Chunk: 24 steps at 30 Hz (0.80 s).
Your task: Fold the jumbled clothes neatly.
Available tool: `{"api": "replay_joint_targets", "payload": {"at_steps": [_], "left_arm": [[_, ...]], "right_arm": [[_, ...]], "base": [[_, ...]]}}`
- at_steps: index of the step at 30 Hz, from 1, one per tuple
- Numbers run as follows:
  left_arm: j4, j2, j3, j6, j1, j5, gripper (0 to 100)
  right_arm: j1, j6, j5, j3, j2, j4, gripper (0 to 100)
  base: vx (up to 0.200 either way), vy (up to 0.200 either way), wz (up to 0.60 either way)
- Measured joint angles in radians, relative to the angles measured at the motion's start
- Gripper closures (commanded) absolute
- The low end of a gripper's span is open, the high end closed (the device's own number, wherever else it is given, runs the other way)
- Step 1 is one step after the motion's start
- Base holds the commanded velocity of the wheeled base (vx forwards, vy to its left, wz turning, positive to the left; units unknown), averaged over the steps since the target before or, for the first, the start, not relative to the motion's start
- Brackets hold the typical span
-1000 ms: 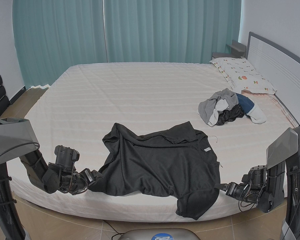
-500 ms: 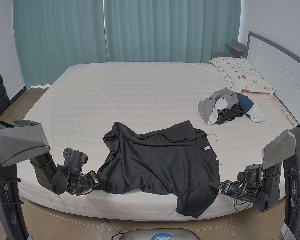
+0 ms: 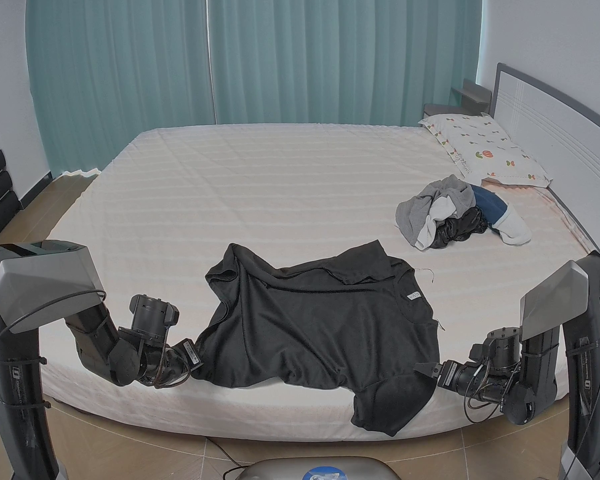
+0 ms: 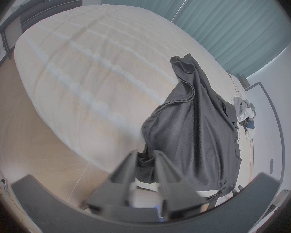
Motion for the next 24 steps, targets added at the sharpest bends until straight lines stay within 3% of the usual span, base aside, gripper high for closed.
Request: {"api": "replay_joint_targets", "payload": {"at_steps": [5, 20, 21, 24], "left_arm": [[0.004, -0.001, 0.01, 0.0, 0.004, 0.039, 100], [0.006, -0.015, 0.049, 0.045, 0.006, 0.042, 100], [0.006, -0.017, 0.049, 0.045, 0.006, 0.042, 100], [0.007, -0.021, 0.051, 0.045, 0.006, 0.042, 100]], "right_arm": [[0.014, -0.002, -0.001, -0.011, 0.003, 0.0, 0], [0.004, -0.036, 0.003, -0.071, 0.011, 0.04, 0], [0.003, -0.037, 0.003, -0.078, 0.011, 0.051, 100], [-0.002, -0.037, 0.003, -0.089, 0.011, 0.063, 100]], "base": [[0.0, 0.0, 0.0], [0.0, 0.0, 0.0], [0.0, 0.0, 0.0], [0.0, 0.0, 0.0]]}}
